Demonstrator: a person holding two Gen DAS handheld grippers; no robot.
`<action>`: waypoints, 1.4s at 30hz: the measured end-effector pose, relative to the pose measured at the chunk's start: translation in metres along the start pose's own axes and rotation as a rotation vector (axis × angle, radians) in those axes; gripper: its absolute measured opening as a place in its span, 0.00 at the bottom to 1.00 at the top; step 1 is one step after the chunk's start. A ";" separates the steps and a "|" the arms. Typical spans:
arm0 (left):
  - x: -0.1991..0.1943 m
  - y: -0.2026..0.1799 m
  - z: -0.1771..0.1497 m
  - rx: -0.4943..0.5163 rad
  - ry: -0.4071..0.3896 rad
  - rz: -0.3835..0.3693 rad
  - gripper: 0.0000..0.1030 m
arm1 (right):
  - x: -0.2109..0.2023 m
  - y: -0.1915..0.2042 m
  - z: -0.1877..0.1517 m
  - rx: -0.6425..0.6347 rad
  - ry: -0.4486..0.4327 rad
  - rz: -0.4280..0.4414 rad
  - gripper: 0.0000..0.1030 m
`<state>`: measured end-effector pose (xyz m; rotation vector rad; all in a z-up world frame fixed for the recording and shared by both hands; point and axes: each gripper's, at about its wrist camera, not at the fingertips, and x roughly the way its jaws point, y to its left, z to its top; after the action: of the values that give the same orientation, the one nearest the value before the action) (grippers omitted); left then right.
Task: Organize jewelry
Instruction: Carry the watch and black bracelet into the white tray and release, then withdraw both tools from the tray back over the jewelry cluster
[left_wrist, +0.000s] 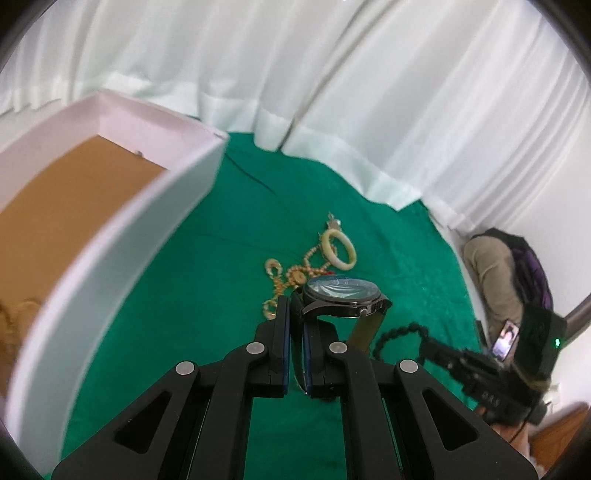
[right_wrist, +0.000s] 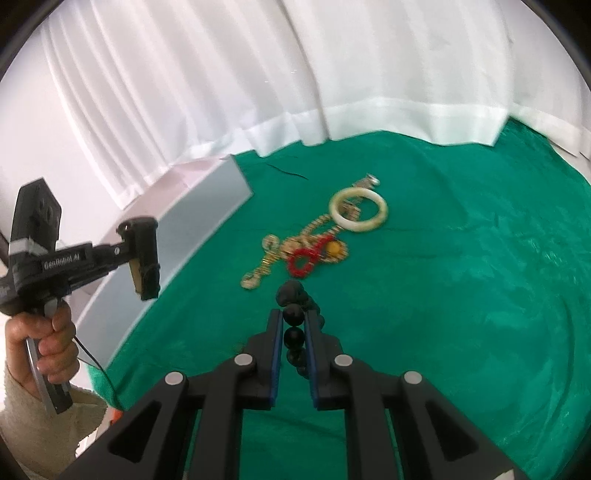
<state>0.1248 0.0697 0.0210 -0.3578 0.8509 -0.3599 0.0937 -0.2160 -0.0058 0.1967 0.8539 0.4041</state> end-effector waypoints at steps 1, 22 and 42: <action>-0.015 0.005 0.004 -0.003 -0.016 0.007 0.04 | -0.002 0.009 0.008 -0.016 -0.002 0.024 0.12; -0.087 0.212 0.016 -0.201 -0.023 0.436 0.04 | 0.166 0.288 0.119 -0.372 0.158 0.352 0.12; -0.091 0.144 -0.013 0.033 -0.165 0.579 0.88 | 0.062 0.260 0.093 -0.480 -0.138 0.116 0.77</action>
<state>0.0826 0.2347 0.0095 -0.0967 0.7473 0.1916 0.1315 0.0456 0.0964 -0.1705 0.5911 0.6834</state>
